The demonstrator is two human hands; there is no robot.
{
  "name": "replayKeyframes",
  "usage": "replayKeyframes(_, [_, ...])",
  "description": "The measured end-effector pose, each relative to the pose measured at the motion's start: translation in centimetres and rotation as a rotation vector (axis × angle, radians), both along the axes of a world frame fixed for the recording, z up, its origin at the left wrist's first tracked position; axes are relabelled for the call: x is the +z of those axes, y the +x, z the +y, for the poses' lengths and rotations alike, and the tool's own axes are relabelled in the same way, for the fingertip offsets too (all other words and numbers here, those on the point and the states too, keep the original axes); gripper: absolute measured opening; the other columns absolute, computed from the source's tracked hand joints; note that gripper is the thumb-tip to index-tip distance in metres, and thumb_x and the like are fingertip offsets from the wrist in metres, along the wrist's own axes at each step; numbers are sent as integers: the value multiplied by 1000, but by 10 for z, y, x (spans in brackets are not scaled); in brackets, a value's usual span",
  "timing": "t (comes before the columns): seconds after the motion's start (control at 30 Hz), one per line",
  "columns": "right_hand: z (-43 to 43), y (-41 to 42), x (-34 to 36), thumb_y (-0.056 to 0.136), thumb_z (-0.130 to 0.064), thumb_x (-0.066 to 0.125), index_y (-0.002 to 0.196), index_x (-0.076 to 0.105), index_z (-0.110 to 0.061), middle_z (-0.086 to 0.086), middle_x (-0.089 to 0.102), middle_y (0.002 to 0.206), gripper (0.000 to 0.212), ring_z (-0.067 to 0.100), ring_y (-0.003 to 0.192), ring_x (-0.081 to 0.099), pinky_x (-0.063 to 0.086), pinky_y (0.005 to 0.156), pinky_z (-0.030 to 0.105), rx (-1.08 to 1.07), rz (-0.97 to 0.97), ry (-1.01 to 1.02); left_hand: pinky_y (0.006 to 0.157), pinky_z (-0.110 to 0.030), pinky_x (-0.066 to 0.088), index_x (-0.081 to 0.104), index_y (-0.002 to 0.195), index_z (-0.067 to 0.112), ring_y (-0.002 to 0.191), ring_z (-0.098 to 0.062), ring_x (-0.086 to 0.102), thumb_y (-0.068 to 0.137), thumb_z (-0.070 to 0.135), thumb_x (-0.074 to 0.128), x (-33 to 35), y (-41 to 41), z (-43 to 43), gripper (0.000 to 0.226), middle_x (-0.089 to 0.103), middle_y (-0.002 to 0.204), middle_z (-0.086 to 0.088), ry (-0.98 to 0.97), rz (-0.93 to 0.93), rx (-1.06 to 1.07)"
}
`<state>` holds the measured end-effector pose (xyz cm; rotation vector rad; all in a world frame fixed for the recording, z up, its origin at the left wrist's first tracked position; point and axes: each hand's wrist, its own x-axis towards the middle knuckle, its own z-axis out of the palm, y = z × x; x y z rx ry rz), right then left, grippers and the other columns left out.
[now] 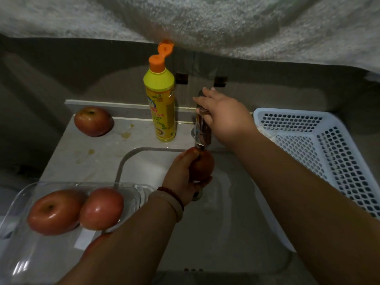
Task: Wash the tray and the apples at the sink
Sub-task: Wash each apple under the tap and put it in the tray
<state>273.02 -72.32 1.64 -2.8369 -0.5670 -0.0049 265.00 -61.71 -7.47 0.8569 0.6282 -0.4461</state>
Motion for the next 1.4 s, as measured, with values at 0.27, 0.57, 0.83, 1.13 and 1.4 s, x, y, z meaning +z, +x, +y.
replayKeyframes(0.27, [1,2,1,102,-21,44,145,42,-25,1,27,158,43,20,147,20,25,114,36,-12,-7,0,76,-39,54,61,98,28,96,-23,60,91,31,61,5,9,-2,8,64,103,-3,37,-25,-31])
replayKeyframes(0.57, [0,5,-1,102,-21,45,143,45,-25,2,30,157,42,22,145,26,27,113,37,-11,-21,3,79,-37,51,64,98,27,92,-21,62,91,31,59,1,13,-2,10,67,93,-2,68,-102,-111])
replayKeyframes(0.83, [1,-11,-2,98,-29,53,151,30,-22,3,25,159,58,17,147,18,18,115,28,-27,10,181,74,-35,51,66,98,24,94,-21,63,92,34,58,-6,17,-6,14,69,98,-5,72,-83,-145])
replayKeyframes(1.13, [0,-101,-71,98,-27,50,119,59,-27,0,59,129,22,9,107,53,43,87,28,-911,417,1169,63,-31,56,57,118,20,102,-23,63,88,42,61,-19,13,2,38,65,112,-6,194,-158,-9])
replayKeyframes(1.4, [29,-85,-86,86,-51,59,126,56,-29,-1,64,122,45,17,104,64,56,63,28,-718,813,1486,75,-33,52,61,118,28,96,-15,67,97,56,35,-23,6,1,43,71,107,-2,396,-182,-26])
